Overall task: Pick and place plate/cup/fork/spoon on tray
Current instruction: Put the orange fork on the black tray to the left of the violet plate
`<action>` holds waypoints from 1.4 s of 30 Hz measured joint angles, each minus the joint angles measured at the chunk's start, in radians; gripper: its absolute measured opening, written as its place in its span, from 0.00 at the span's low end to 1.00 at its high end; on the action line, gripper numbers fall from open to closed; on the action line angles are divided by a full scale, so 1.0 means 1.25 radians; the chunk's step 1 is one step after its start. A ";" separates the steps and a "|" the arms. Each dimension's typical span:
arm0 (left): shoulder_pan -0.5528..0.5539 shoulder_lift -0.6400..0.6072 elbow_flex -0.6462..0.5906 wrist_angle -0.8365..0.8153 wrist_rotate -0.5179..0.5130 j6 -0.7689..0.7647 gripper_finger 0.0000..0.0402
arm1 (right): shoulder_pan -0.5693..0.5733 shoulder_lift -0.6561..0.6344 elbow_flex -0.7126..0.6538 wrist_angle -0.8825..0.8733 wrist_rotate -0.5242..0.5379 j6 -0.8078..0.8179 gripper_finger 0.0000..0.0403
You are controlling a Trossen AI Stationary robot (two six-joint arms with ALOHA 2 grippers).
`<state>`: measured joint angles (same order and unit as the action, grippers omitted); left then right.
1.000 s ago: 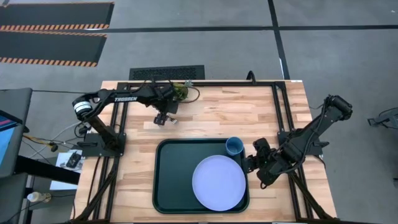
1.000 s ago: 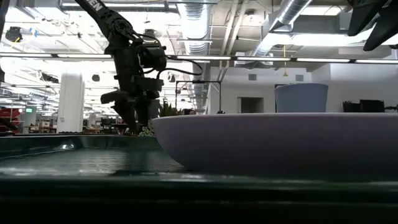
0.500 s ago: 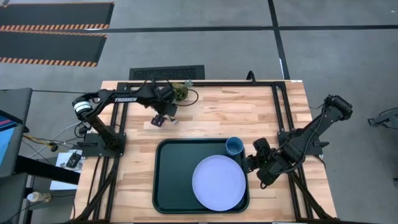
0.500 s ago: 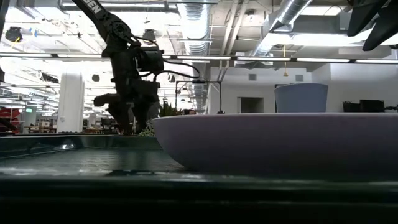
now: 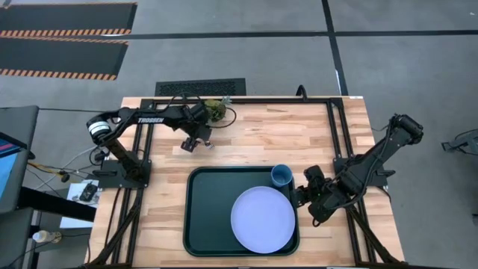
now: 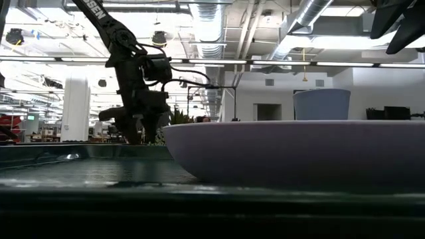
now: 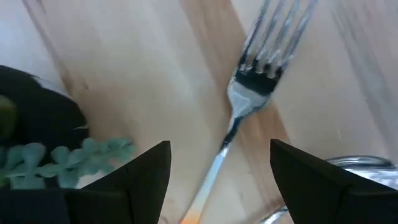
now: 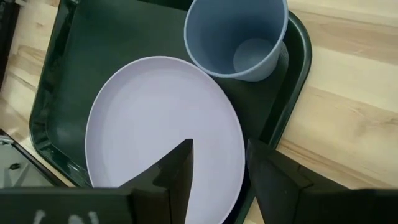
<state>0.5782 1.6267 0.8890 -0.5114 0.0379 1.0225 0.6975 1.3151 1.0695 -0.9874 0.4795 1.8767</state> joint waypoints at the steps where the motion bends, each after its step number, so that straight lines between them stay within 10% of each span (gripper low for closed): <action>1: 0.002 0.007 0.000 0.009 0.001 0.001 0.64 | 0.000 0.000 0.000 0.000 -0.001 0.000 0.43; 12: 0.002 0.086 0.049 -0.046 0.002 -0.046 0.60 | 0.000 0.001 0.000 0.016 -0.005 0.000 0.43; 24: 0.000 0.100 0.061 -0.066 0.002 -0.038 0.03 | 0.000 0.000 0.000 0.024 -0.005 0.000 0.43; 42: -0.061 0.102 0.209 -0.153 -0.029 -0.423 0.00 | -0.090 -0.007 0.000 0.090 0.072 -0.083 0.43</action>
<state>0.5022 1.7542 1.1504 -0.7025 0.0017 0.4937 0.5857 1.3067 1.0698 -0.8752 0.5700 1.7731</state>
